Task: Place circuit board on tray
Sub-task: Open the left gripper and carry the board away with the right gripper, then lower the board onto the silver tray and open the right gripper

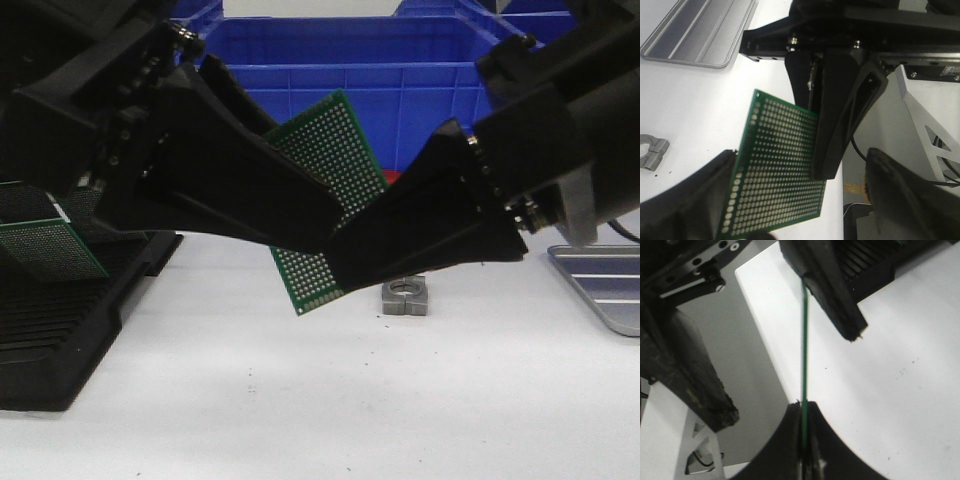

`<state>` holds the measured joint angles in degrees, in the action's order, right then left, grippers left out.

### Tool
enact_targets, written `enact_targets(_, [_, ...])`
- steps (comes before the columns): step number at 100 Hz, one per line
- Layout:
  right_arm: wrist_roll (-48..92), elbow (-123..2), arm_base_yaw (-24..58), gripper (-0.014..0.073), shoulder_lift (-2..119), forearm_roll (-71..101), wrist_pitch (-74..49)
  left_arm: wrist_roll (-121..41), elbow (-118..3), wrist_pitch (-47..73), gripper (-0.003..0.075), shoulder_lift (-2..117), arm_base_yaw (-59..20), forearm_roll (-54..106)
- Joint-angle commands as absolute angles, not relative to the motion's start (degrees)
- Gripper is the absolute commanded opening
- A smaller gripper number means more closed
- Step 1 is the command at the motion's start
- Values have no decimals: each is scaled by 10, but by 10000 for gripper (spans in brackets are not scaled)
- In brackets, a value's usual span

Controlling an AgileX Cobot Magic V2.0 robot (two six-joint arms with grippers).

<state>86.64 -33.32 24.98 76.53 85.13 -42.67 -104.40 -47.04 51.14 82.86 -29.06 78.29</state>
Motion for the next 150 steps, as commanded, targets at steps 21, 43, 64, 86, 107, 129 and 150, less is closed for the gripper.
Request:
enact_targets(21, [680, -348, 244, -69, 753, 742, -443, -1039, -485, 504, 517, 814, -294, 821])
enact_targets(43, [609, -348, 154, -69, 753, 708, -441, -1039, -485, 503, 517, 814, -294, 821])
enact_targets(64, [608, -348, -3, -69, 753, 708, -378, -1039, -485, 507, 517, 814, -294, 826])
enact_targets(86, [609, -348, -108, -70, 753, 708, -229, -1039, -485, 507, 517, 814, -294, 852])
enact_targets(107, [609, -349, -119, -70, 761, 711, -139, -1039, -485, 507, 517, 814, -294, 852])
enact_targets(129, [609, -384, -119, -70, 832, 712, -154, -1039, -485, 507, 517, 814, -294, 852])
enact_targets(150, [609, -435, -119, -69, 910, 712, -210, -1039, -485, 507, 517, 814, -294, 852])
